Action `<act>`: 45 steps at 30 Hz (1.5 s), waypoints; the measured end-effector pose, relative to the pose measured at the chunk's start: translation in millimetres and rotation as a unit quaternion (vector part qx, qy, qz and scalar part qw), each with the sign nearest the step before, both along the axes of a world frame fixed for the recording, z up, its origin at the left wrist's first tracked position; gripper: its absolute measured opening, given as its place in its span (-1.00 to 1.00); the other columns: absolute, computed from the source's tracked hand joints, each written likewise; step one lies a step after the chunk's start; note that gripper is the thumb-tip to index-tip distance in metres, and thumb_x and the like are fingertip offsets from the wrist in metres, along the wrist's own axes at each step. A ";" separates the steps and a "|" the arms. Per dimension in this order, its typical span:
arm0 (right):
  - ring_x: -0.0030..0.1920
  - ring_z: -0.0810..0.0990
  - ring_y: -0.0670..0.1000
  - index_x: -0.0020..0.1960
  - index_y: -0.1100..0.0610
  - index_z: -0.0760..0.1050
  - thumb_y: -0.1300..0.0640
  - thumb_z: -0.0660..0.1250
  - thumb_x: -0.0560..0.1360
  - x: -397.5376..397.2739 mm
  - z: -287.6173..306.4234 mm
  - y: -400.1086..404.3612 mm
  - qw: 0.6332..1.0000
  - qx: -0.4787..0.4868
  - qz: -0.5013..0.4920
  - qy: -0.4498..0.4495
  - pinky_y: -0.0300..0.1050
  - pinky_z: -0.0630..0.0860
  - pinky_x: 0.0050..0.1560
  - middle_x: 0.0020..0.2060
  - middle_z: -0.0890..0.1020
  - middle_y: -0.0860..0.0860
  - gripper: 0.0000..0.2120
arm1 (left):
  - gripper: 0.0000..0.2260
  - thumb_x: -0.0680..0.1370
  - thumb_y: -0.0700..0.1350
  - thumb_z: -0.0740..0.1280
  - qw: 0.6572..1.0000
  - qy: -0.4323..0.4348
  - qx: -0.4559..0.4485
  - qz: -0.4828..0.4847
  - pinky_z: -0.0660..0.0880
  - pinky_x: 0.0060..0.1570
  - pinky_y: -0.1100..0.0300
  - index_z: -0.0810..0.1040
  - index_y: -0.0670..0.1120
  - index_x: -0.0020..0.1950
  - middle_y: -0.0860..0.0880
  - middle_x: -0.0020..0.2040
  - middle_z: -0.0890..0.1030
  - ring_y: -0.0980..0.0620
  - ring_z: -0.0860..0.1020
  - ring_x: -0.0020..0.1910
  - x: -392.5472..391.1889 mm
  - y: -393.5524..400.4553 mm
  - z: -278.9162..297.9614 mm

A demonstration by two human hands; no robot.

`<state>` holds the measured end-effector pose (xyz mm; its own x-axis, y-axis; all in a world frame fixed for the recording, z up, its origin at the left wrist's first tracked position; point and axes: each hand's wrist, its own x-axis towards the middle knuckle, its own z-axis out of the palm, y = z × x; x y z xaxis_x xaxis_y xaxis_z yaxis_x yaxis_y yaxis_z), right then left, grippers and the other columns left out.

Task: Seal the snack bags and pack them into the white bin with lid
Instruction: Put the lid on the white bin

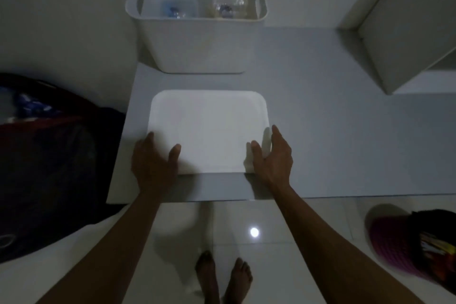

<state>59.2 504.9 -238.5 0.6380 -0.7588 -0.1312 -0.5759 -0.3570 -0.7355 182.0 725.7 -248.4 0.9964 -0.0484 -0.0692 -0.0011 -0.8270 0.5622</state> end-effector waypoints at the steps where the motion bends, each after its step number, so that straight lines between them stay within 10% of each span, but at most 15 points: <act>1: 0.49 0.27 0.12 0.57 0.09 0.14 -0.13 0.30 0.56 1.5 -5.2 2.1 1.000 -0.010 -0.002 0.002 0.14 0.18 0.50 0.50 0.32 0.09 -0.31 | -0.27 0.50 0.27 0.25 1.000 -0.010 0.011 -0.006 0.21 0.41 -0.15 0.25 -0.14 0.53 -0.27 0.46 0.33 -0.26 0.27 0.45 1.8 1.4 -6.9; 6: 0.55 0.13 0.06 0.58 0.05 0.07 -0.13 0.26 0.58 2.6 -18.7 8.9 1.000 -0.014 -0.017 -0.005 0.10 0.00 0.52 0.54 0.25 0.01 -0.31 | -0.32 0.55 0.20 0.28 0.999 -0.043 0.011 -0.012 0.10 0.46 -0.13 0.21 -0.09 0.56 -0.25 0.49 0.29 -0.23 0.22 0.49 -0.9 3.8 -23.2; 18: 0.46 0.32 0.01 0.53 0.11 0.22 -0.02 0.41 0.52 -17.2 12.8 11.0 0.991 0.093 -0.061 -0.070 -0.05 0.25 0.48 0.48 0.36 0.01 -0.32 | -0.31 0.43 0.04 0.51 0.992 -0.008 -0.122 0.042 0.26 0.42 -0.02 0.35 -0.15 0.48 -0.18 0.43 0.39 -0.17 0.35 0.41 -23.9 8.8 6.3; 33: 0.38 0.44 0.13 0.47 0.22 0.34 -0.15 0.58 0.30 -43.2 224.2 13.8 0.989 0.089 -0.050 -0.106 0.12 0.45 0.35 0.41 0.45 0.13 -0.11 | -0.14 0.29 0.09 0.61 0.980 -0.015 -0.198 -0.016 0.35 0.23 0.14 0.36 -0.25 0.45 -0.19 0.40 0.46 -0.17 0.45 0.35 -27.5 5.5 236.4; 39: -0.02 0.47 0.06 0.26 0.34 0.43 -0.07 0.58 0.33 -27.5 271.1 16.7 0.987 0.067 -0.063 -0.132 0.07 0.56 0.09 0.18 0.56 0.21 -0.30 | -0.05 0.22 0.14 0.63 0.976 -0.060 -0.201 -0.054 0.37 0.32 0.06 0.36 -0.26 0.46 -0.21 0.42 0.45 -0.17 0.44 0.38 1.3 6.3 279.4; 45: 0.02 0.47 0.08 0.27 0.35 0.44 -0.01 0.59 0.34 -5.2 283.1 13.9 0.984 0.064 -0.060 -0.153 0.04 0.59 -0.03 0.21 0.55 0.23 -0.31 | -0.05 0.21 0.21 0.61 0.976 -0.067 -0.198 -0.067 0.39 0.35 -0.05 0.38 -0.23 0.45 -0.21 0.43 0.42 -0.20 0.40 0.39 27.2 2.6 279.9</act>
